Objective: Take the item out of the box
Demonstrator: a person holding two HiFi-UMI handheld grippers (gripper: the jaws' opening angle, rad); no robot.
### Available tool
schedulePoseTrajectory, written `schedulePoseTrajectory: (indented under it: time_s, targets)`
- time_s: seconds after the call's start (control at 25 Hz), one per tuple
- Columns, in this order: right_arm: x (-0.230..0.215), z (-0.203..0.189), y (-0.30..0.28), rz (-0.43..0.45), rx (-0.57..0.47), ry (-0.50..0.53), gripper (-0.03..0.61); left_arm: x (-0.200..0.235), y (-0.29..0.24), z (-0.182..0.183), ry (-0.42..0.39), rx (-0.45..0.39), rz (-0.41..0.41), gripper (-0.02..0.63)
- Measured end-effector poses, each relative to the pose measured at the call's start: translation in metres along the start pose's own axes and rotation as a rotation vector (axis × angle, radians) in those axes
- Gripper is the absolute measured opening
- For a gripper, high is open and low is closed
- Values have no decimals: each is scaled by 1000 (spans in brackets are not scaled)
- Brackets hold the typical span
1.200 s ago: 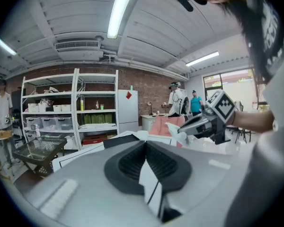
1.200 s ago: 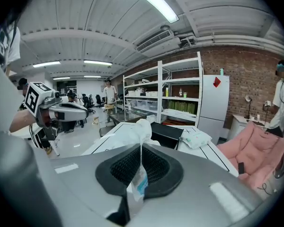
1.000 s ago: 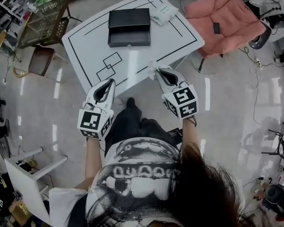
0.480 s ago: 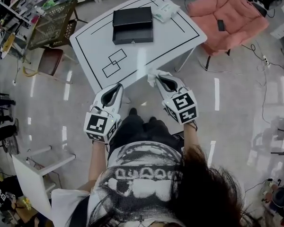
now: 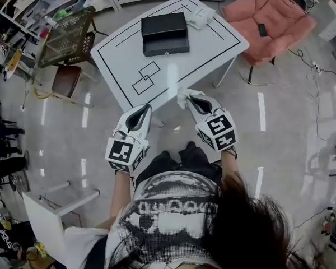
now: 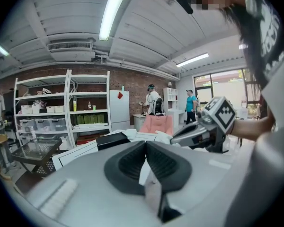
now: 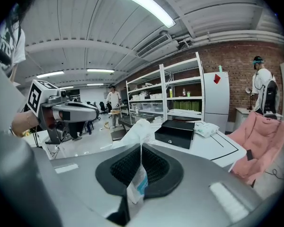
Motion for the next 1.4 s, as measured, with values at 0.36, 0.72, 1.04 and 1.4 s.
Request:
schedulePoseTrajectory:
  time_s: [0.36,0.72,1.04,1.4]
  targets:
    - [80,5,-18,-42,27,4,14,33,54,-13,-26,-32,-87,0]
    - [144,-5,-20,-105,28,-26,14,47,99,-43,-34,-32,-165,0]
    - [170,-8,-12,-123,11,-56,14,48,114,-56,-36,-41,-201,0]
    - [179,-14,-14,-150,25,-42,14,50,110,-62,-38,-69,-247,0]
Point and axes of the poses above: the fingertips, and each gripper's own axes: y backward along the fingers, x to its left, z out of its top, the point moved 6 cm from there along y, backward along the fingers
